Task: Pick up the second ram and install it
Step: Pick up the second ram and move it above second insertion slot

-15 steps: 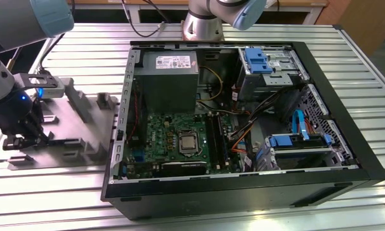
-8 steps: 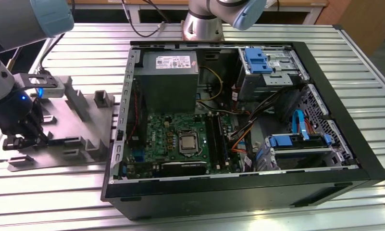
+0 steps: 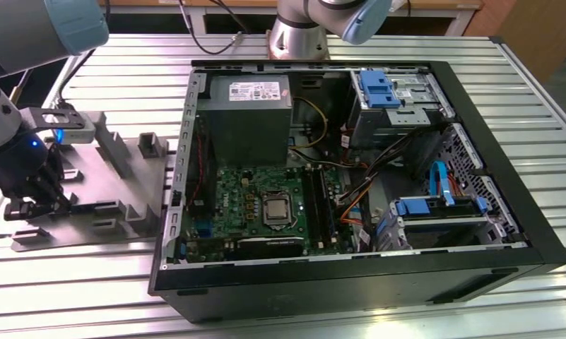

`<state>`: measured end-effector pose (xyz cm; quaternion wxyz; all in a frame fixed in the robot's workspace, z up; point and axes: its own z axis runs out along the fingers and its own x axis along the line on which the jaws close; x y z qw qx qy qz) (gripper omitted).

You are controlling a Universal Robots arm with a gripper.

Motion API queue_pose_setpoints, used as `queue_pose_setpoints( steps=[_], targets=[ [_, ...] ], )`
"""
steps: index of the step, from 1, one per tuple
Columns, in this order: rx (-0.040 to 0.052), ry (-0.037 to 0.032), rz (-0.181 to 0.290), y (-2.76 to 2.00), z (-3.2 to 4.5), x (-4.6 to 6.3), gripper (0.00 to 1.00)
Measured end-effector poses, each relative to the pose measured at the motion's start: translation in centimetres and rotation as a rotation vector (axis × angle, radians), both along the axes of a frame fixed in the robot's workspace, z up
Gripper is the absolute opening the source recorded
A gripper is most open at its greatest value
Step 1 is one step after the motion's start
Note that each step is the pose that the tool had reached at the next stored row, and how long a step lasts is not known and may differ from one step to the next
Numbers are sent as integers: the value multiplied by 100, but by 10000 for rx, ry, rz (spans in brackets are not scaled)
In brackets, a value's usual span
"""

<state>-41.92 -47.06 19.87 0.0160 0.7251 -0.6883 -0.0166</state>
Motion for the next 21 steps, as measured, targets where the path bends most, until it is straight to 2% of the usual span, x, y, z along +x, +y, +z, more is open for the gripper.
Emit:
queue_pose_setpoints(
  steps=[6, 12, 21],
  targets=[
    [0, 0, -4, 0, 0, 0, 12],
    [-1, 1, -658, 0, 1, 0, 12],
    [0, 0, -836, 0, 0, 0, 12]
  ],
)
